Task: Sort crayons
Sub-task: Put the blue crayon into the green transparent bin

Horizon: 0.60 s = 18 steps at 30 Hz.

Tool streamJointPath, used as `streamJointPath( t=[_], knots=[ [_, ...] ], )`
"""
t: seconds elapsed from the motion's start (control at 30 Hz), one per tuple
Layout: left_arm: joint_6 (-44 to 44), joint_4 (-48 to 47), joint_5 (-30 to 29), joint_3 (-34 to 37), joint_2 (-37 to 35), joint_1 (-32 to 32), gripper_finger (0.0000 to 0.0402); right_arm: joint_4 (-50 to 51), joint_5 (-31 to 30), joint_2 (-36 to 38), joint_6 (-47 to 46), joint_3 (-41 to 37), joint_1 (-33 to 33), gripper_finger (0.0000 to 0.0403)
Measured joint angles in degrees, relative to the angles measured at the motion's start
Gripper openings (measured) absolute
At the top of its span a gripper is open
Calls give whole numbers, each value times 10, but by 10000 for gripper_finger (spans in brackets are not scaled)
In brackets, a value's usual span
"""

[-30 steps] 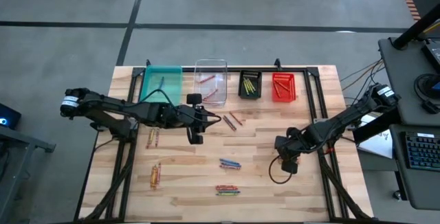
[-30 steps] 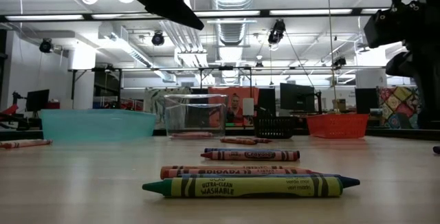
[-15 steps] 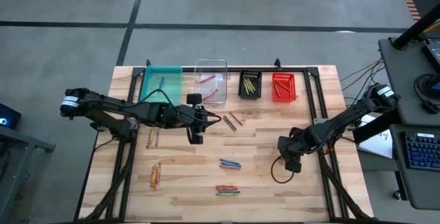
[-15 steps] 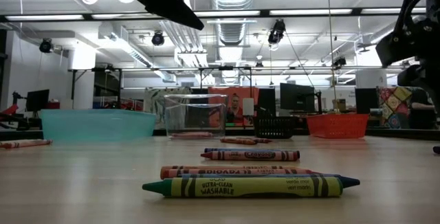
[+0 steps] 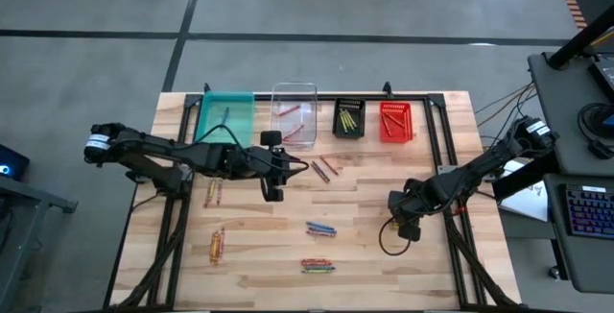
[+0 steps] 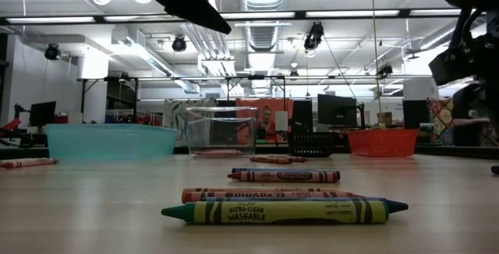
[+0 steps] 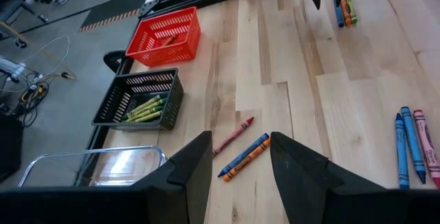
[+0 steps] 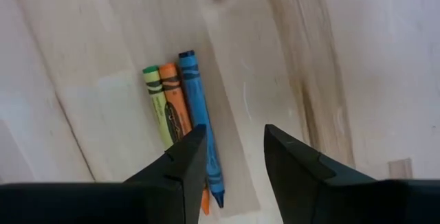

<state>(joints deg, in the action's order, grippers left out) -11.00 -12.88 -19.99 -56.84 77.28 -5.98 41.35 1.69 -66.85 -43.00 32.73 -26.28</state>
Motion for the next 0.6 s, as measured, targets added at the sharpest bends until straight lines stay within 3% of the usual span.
streamJointPath(
  t=[0.6],
  knots=[
    [0,0,0,0,0,0,130,-35,-4,0,1,-18,0,136]
  ],
)
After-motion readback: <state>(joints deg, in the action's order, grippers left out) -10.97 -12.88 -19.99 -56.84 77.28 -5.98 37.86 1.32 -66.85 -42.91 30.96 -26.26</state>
